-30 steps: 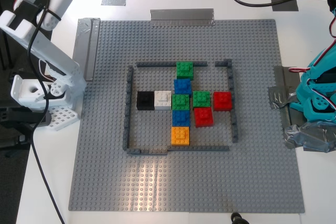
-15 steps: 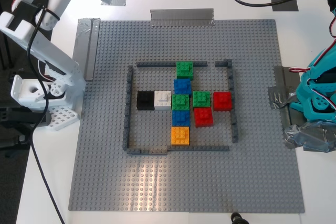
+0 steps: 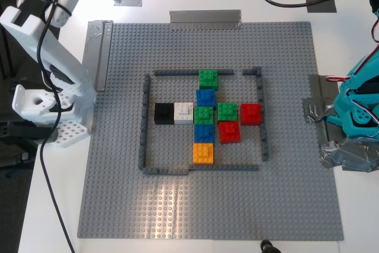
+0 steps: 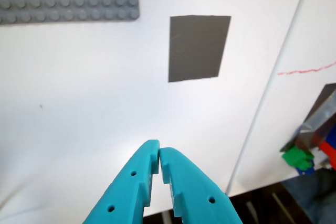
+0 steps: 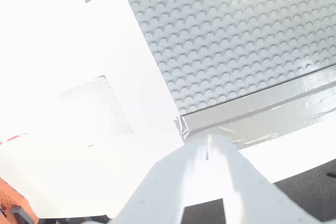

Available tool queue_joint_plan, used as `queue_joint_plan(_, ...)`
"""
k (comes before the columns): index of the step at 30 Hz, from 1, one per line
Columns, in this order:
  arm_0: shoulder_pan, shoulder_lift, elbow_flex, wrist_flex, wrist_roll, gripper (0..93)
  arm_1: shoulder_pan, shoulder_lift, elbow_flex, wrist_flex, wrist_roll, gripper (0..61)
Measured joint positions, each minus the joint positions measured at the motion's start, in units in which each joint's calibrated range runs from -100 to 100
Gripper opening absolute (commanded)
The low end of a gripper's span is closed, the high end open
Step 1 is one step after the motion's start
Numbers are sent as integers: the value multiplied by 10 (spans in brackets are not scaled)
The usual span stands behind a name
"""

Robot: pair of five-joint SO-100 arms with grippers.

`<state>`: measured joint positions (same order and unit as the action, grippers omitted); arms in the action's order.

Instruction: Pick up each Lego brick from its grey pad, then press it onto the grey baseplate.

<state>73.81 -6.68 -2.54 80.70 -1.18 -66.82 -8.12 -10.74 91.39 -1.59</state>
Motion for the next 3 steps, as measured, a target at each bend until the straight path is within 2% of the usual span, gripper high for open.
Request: queue_joint_plan(3, 0, 0, 0, 0, 0, 0, 2, -10, 27, -10, 0, 1)
